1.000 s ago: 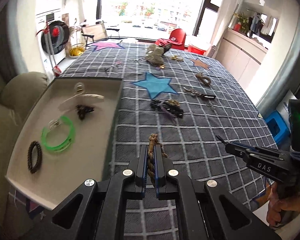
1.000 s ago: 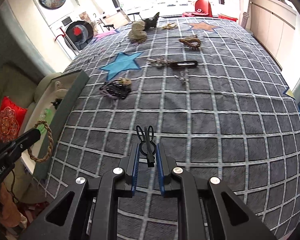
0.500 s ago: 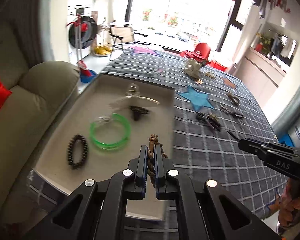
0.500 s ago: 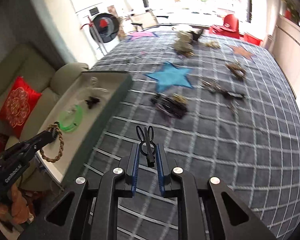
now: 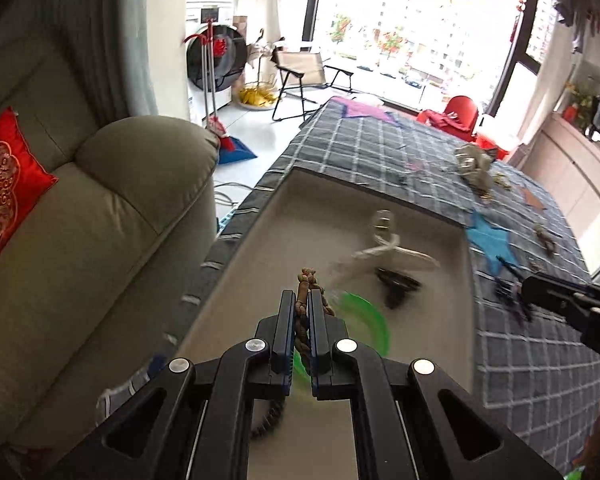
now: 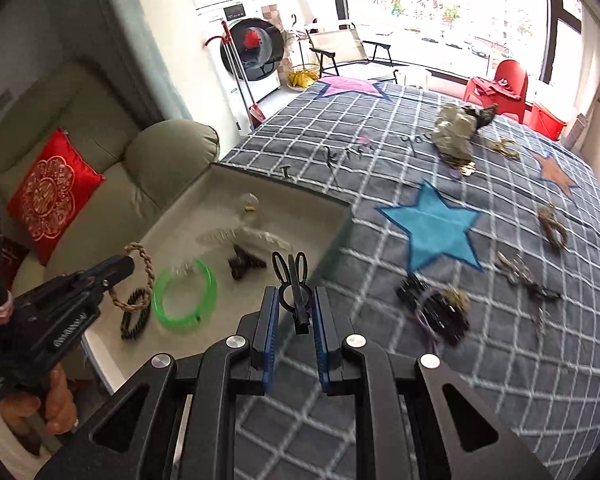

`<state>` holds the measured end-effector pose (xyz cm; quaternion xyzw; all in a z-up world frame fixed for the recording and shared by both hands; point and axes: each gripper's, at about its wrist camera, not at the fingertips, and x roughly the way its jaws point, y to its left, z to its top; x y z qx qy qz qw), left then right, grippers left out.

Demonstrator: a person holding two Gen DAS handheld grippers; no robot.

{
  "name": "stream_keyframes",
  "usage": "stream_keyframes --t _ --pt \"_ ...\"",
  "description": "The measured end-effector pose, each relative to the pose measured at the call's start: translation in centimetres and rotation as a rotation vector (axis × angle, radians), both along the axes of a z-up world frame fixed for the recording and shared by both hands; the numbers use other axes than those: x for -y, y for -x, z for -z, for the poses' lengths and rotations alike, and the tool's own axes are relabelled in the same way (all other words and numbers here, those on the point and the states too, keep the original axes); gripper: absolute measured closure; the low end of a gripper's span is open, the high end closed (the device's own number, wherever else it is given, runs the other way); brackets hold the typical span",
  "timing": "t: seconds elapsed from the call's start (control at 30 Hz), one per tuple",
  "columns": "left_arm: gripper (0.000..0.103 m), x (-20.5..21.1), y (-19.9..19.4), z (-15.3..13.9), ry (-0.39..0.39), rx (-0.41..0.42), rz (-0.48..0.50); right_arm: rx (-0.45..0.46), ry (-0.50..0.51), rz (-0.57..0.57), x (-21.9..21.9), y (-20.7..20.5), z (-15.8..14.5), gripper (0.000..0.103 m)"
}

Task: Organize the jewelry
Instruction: 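Carry the bracelet and scissors into the white box and open both tools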

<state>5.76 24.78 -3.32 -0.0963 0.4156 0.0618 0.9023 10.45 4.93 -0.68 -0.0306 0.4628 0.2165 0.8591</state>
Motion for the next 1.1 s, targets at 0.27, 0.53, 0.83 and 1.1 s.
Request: stream_keyframes --t 0.27,0.53,0.83,1.1 --pt "0.095 -0.8 -4.0 2.1 -0.015 -0.057 0.013 -0.009 0.023 -0.012 -3.1 -4.6 1.8 0.085" --pt "0.095 -0.6 -6.3 3.8 -0.036 -0.114 0.03 -0.063 0.018 0.008 -3.7 -7.7 4.0 0.085" --pt "0.095 -0.1 -7.1 4.2 -0.064 -0.152 0.056 -0.094 0.037 -0.006 -4.8 -8.7 5.6 0.085" --pt "0.095 0.0 -7.1 4.4 -0.08 -0.172 0.049 -0.14 0.033 0.009 -4.6 -9.3 6.8 0.085"
